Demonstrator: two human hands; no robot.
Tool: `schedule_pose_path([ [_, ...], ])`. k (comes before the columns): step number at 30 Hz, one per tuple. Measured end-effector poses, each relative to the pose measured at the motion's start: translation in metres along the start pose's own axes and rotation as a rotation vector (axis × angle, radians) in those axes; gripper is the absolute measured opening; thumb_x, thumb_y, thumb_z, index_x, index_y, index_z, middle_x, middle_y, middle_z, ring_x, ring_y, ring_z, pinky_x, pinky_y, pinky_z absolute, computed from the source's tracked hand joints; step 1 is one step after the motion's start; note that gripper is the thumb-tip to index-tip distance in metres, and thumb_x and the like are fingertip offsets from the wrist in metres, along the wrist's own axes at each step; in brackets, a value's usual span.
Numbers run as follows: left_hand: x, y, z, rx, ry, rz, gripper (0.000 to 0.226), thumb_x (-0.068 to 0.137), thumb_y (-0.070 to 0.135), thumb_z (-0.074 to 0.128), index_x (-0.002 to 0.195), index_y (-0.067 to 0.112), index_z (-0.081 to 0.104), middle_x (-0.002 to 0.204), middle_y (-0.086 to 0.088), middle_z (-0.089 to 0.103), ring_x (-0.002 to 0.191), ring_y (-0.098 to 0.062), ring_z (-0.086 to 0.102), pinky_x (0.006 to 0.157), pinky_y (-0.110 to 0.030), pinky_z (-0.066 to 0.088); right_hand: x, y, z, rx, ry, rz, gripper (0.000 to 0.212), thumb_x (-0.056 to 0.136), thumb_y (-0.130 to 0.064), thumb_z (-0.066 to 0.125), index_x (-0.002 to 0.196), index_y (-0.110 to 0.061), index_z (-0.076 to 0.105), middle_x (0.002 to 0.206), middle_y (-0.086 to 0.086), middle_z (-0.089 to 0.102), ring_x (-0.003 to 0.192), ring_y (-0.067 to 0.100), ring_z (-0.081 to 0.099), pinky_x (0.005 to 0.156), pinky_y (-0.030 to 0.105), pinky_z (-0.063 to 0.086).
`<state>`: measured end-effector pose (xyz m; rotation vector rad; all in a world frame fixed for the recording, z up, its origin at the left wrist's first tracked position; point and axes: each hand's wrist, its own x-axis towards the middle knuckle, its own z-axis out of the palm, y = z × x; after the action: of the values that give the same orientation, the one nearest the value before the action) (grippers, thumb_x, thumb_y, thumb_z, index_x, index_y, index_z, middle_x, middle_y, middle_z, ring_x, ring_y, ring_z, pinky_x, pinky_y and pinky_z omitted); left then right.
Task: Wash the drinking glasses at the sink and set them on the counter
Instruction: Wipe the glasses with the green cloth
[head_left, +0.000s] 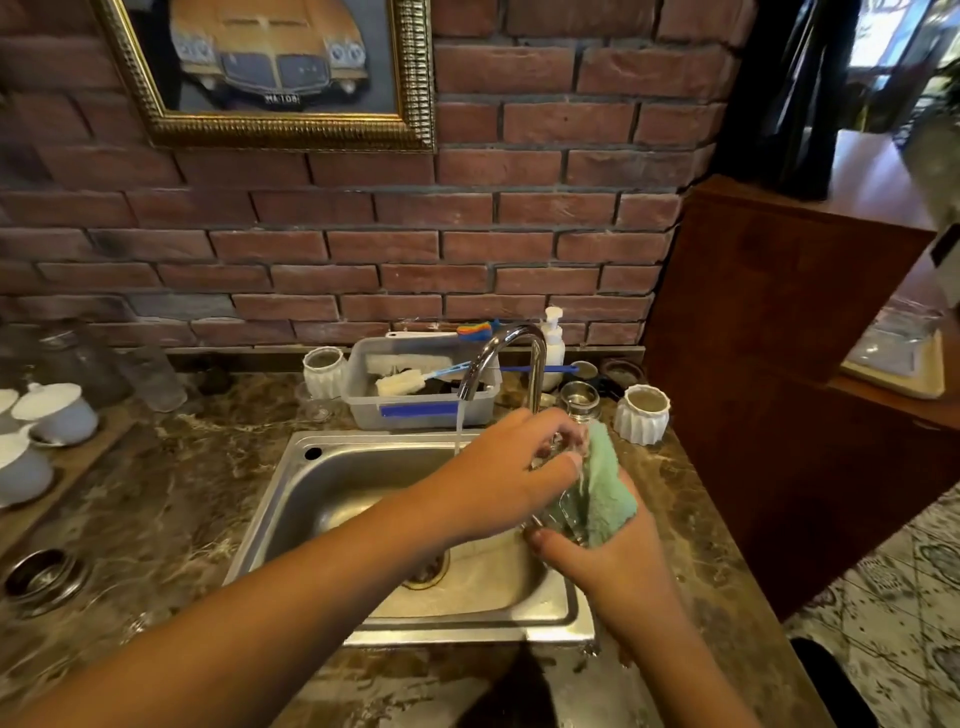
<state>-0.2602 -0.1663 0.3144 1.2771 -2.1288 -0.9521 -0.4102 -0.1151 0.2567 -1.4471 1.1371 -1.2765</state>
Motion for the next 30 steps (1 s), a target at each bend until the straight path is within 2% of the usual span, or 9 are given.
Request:
schedule_pose_path([
  [4,-0.004,-0.005,-0.006,-0.028,0.047,-0.099,0.029,0.096,0.056,0.045,0.115,0.036,0.054,0.095,0.005,0.067,0.082,-0.012,0.066,0.065,-0.036,0.055,-0.01,-0.015,0.023,-0.4,0.13,-0.107,0.097,0.062,-0.042,0.086,0.145,-0.04,0.036,0.132,-0.023,0.058,0.121,-0.002,0.057,0.098,0.026,0.054],
  [7,-0.011,-0.007,-0.008,-0.067,0.153,-0.107,0.02,0.096,0.052,0.049,0.098,0.035,0.059,0.089,0.008,0.066,0.079,-0.006,0.063,0.06,-0.023,0.047,-0.01,-0.02,0.035,-0.464,0.157,-0.137,0.1,0.064,-0.036,0.091,0.145,-0.044,0.034,0.134,-0.023,0.056,0.122,-0.002,0.056,0.098,0.026,0.053],
  [10,-0.022,-0.006,-0.015,-0.112,0.215,-0.043,0.026,0.088,0.055,0.05,0.097,0.034,0.062,0.087,0.01,0.064,0.078,-0.001,0.061,0.06,-0.016,0.044,-0.006,-0.03,0.038,-0.287,0.054,-0.105,0.086,0.064,-0.025,0.088,0.132,-0.054,0.044,0.121,-0.029,0.064,0.111,-0.008,0.062,0.084,0.009,0.052],
  [12,-0.03,-0.003,-0.024,-0.112,0.224,0.053,0.038,0.081,0.058,0.048,0.099,0.03,0.065,0.091,0.01,0.065,0.085,0.001,0.06,0.061,-0.018,0.047,-0.004,-0.038,0.035,-0.122,-0.048,-0.051,0.076,0.064,-0.015,0.086,0.125,-0.046,0.053,0.115,-0.023,0.069,0.105,-0.004,0.067,0.079,0.009,0.053],
  [18,-0.044,0.01,-0.053,-0.09,0.078,0.343,0.05,0.079,0.05,0.046,0.108,0.016,0.069,0.098,0.006,0.063,0.092,-0.009,0.058,0.078,-0.028,0.049,-0.007,-0.05,0.033,0.589,-0.355,0.211,0.065,0.061,-0.014,0.089,0.122,-0.013,0.067,0.113,0.022,0.072,0.099,0.038,0.071,0.078,0.044,0.062],
  [21,-0.048,0.015,-0.057,-0.113,0.022,0.434,0.05,0.083,0.045,0.047,0.11,0.01,0.069,0.1,-0.004,0.065,0.093,-0.02,0.06,0.08,-0.042,0.051,-0.015,-0.041,0.039,0.967,-0.384,0.41,0.069,0.042,-0.02,0.103,0.105,-0.006,0.079,0.106,0.027,0.074,0.094,0.041,0.074,0.07,0.051,0.063],
  [24,-0.046,0.012,-0.062,-0.105,-0.045,0.416,0.052,0.084,0.046,0.045,0.114,0.011,0.068,0.107,-0.007,0.064,0.1,-0.025,0.061,0.086,-0.052,0.051,-0.02,-0.036,0.045,0.964,-0.413,0.42,0.07,0.051,-0.027,0.101,0.112,-0.004,0.076,0.114,0.028,0.072,0.102,0.042,0.072,0.071,0.046,0.063],
  [28,-0.044,0.002,-0.062,-0.094,-0.042,0.327,0.057,0.086,0.052,0.04,0.122,0.018,0.068,0.117,0.0,0.061,0.112,-0.016,0.058,0.096,-0.052,0.049,-0.014,-0.04,0.05,0.828,-0.25,0.375,0.102,0.047,-0.025,0.101,0.134,-0.007,0.053,0.108,0.022,0.075,0.096,0.039,0.074,0.065,0.042,0.062],
  [30,-0.041,-0.001,-0.059,-0.136,-0.001,0.27,0.057,0.086,0.056,0.041,0.123,0.023,0.069,0.12,0.003,0.058,0.115,-0.011,0.056,0.1,-0.046,0.049,-0.011,-0.039,0.05,0.723,-0.203,0.27,0.09,0.055,-0.02,0.096,0.134,-0.014,0.052,0.11,0.019,0.075,0.097,0.038,0.074,0.068,0.042,0.063],
])
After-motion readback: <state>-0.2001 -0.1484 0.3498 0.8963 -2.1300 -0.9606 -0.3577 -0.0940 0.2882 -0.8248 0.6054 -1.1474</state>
